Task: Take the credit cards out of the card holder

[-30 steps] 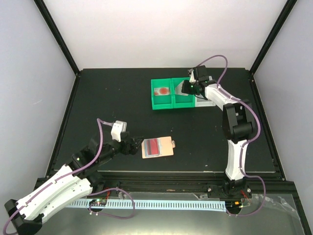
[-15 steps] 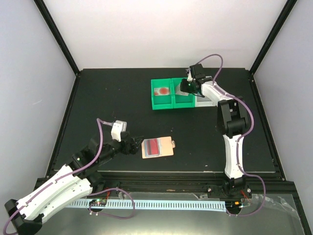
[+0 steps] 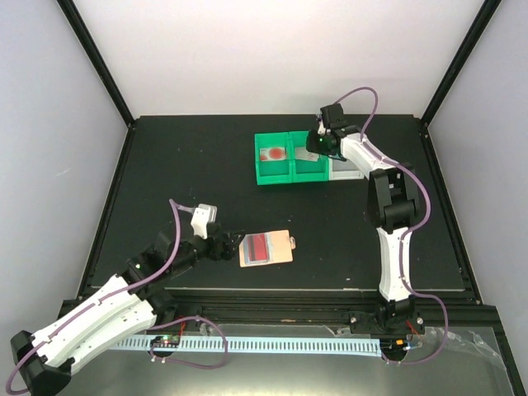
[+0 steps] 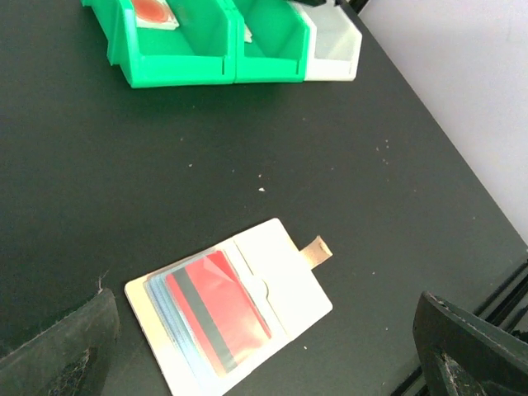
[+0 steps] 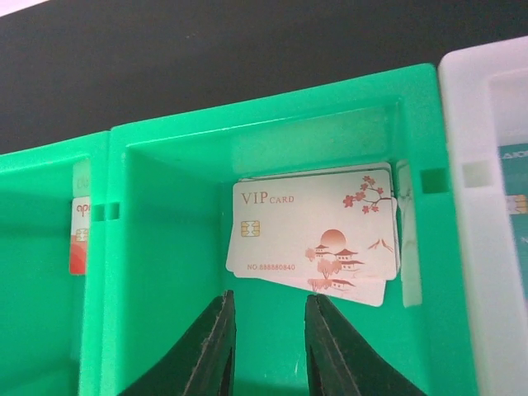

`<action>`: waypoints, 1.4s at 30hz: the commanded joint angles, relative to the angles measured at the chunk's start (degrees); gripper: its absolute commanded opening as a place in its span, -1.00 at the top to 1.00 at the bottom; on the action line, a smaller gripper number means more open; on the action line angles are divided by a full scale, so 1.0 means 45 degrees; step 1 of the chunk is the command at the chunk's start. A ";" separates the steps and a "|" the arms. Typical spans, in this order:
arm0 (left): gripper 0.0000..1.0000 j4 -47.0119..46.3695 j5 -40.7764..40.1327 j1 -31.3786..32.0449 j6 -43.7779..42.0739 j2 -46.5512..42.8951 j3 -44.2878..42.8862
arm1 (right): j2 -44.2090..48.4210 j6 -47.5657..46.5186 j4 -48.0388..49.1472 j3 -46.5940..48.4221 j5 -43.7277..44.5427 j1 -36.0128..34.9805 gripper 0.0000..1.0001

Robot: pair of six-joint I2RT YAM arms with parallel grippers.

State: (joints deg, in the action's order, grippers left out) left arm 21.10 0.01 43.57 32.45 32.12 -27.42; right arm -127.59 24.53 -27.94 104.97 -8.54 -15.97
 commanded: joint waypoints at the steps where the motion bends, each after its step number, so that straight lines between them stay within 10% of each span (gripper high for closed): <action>1: -0.98 -0.0367 -0.0186 -0.0054 0.0345 0.0452 0.0096 | 0.1454 -0.0010 -0.0384 0.0035 0.0311 0.0070 0.46; 26: -0.98 -0.2232 0.1299 -0.0227 0.0833 0.3586 0.0486 | 1.0726 0.1265 0.3003 -1.2109 -0.3155 -0.0573 0.30; 42: -0.87 -0.6633 0.2453 -0.0895 0.1894 0.4439 0.2929 | 1.1416 0.4322 0.6175 -1.4936 -0.1503 -0.6342 0.33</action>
State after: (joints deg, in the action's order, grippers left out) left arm -0.71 8.40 41.04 38.83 51.79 -15.66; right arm -74.54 39.09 -6.24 37.78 -20.34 -39.11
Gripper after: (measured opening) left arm 0.931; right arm 0.339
